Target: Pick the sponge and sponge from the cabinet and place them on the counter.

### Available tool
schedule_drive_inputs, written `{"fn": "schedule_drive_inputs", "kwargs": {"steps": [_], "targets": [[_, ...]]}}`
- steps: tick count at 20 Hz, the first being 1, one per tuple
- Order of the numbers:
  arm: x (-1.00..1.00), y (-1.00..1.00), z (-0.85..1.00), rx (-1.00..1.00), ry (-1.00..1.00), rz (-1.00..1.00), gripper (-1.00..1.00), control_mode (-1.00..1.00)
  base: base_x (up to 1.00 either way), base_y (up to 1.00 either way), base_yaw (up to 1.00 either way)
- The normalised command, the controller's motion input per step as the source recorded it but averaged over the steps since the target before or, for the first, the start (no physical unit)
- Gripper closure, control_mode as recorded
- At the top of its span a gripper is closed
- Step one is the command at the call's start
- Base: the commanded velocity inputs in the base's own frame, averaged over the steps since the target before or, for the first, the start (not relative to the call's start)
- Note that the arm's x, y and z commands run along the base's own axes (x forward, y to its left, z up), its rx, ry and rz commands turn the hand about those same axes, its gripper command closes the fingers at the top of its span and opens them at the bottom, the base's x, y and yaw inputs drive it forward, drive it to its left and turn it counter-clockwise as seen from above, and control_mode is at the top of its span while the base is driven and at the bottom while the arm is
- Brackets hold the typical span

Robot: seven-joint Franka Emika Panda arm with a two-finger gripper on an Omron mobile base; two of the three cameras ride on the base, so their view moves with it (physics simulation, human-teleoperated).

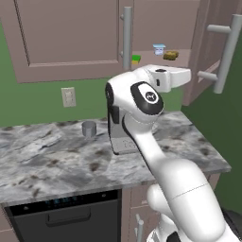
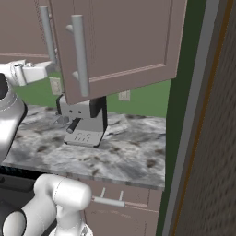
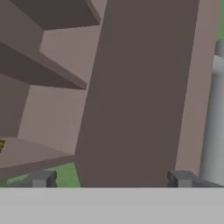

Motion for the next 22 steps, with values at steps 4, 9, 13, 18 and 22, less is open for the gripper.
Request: {"fn": "schedule_drive_inputs", "kwargs": {"steps": [4, 9, 13, 18, 22], "targets": [[0.0, -0.5, 0.0, 0.0, 0.0, -0.12, -1.0, -1.0, 0.0, 0.0, 0.0], [0.0, -0.61, 0.0, 0.0, 0.0, -0.13, -1.0, -1.0, 0.0, 0.0, 0.0], [0.0, -0.7, 0.0, 0.0, 0.0, -0.11, -1.0, -1.0, 0.0, 0.0, 0.0], [0.02, -0.75, 0.0, 0.0, 0.02, -0.09, -1.0, -1.0, 0.0, 0.0, 0.0], [0.05, -0.77, 0.0, 0.0, 0.05, -0.05, -1.0, -1.0, 0.0, 0.0, 0.0]]}}
